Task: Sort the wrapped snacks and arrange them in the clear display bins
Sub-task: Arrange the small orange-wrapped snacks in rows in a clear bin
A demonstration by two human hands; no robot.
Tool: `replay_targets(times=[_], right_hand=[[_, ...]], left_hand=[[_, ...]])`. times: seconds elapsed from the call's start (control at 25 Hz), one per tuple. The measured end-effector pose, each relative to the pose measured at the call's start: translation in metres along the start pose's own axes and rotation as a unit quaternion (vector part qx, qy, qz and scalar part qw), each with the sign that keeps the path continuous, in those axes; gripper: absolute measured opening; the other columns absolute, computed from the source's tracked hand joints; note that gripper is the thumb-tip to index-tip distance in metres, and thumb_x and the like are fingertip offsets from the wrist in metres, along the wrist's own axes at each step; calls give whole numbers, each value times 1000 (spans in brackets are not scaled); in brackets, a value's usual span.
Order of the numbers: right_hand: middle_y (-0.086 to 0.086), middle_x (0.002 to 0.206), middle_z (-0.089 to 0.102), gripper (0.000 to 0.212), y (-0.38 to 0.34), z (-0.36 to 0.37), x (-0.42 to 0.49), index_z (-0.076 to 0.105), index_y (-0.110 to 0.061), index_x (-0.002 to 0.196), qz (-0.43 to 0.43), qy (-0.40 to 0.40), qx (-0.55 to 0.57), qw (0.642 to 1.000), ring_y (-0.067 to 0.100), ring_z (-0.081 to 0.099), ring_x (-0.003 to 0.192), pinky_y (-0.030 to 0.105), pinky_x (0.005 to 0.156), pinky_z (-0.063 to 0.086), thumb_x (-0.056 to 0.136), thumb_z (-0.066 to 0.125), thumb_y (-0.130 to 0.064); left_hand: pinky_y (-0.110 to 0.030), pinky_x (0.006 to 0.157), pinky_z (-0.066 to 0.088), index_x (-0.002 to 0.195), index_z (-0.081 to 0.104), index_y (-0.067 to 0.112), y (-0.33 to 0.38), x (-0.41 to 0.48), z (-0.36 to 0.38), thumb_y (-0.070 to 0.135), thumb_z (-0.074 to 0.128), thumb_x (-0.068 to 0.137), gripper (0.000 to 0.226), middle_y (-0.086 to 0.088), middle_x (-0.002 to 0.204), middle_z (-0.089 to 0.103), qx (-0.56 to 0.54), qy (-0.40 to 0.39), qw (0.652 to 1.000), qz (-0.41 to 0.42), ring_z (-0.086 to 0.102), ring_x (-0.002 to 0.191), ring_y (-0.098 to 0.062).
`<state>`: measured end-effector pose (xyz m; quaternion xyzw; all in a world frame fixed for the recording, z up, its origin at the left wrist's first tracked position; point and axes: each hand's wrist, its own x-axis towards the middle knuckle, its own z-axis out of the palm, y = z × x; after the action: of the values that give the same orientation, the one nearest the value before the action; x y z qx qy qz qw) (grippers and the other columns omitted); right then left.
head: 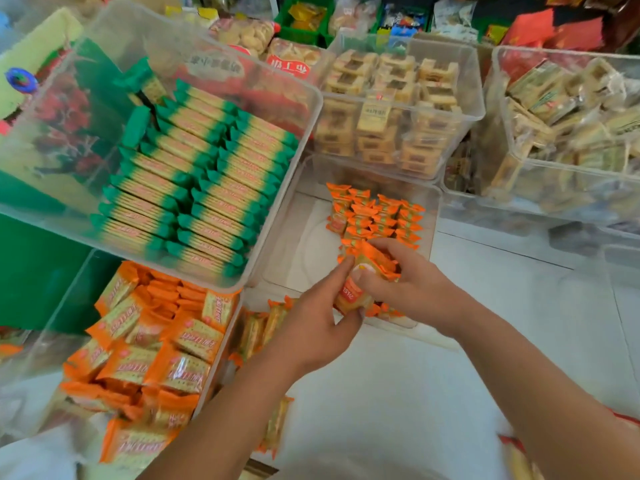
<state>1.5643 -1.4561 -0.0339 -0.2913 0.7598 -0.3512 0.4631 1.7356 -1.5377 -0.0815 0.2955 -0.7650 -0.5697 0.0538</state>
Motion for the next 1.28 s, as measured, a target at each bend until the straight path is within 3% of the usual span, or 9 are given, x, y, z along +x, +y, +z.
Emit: replay_targets(times=[0.08,0.16,0.28,0.4,0.56,0.72,0.84,1.0,1.28], right_hand=[[-19,114,67,55,9,-9,9,57,-33,135,8,31,7,999,-9,67,94,14,82,56,86,80,-42],[-19,117,66,64,21,-7,16,58,-34,137,18,89,9,996,2,67,104,32,96,58,80,83,-48],[-22,115,63,65,32,-4,19,59,-35,137,25,137,11,990,9,66,108,40,100,56,78,85,-47],[-22,114,62,66,37,-11,13,59,-35,137,19,159,19,987,10,66,108,41,100,55,78,84,-49],[-21,113,62,67,44,-18,4,58,-33,137,22,184,15,983,7,66,105,41,98,56,78,85,-48],[-23,113,62,62,36,-24,7,58,-32,134,-6,189,-9,982,-11,61,98,20,91,53,79,85,-46],[-12,129,59,74,30,-25,30,53,-31,143,-39,169,-53,983,5,59,115,28,100,49,79,84,-49],[-9,125,50,78,22,-13,79,49,-25,146,-117,148,-143,972,2,48,111,23,98,42,79,84,-45],[7,136,47,87,64,11,154,40,-14,153,-200,36,-352,914,31,57,118,44,88,54,82,81,-43]], left_hand=[[-24,118,35,158,36,33,-13,11,0,45,69,94,73,19,153,45,40,17,999,-3,40,142,4],[-37,123,27,149,50,23,-34,17,3,59,51,98,62,7,148,54,162,105,981,-4,42,144,-12],[-50,124,13,113,70,27,-63,20,11,56,24,106,55,8,107,71,287,139,948,-10,59,120,-19],[-46,118,16,81,63,27,-69,21,21,49,26,108,51,14,79,56,285,165,944,22,56,93,-17],[-57,113,22,75,61,30,-60,18,40,56,22,107,57,18,78,47,247,160,955,38,51,91,-10],[-58,113,20,88,69,32,-54,10,57,64,18,104,62,19,86,55,230,99,967,46,54,100,-8],[-47,113,27,112,71,32,-47,11,54,60,23,106,55,19,109,65,127,121,983,53,56,113,-3],[-40,104,47,130,60,22,-36,32,29,39,40,107,35,12,125,60,-23,236,971,-18,56,120,-8],[-42,120,36,159,30,18,-49,103,9,21,47,106,56,-4,161,40,25,97,978,-184,42,145,-21]])
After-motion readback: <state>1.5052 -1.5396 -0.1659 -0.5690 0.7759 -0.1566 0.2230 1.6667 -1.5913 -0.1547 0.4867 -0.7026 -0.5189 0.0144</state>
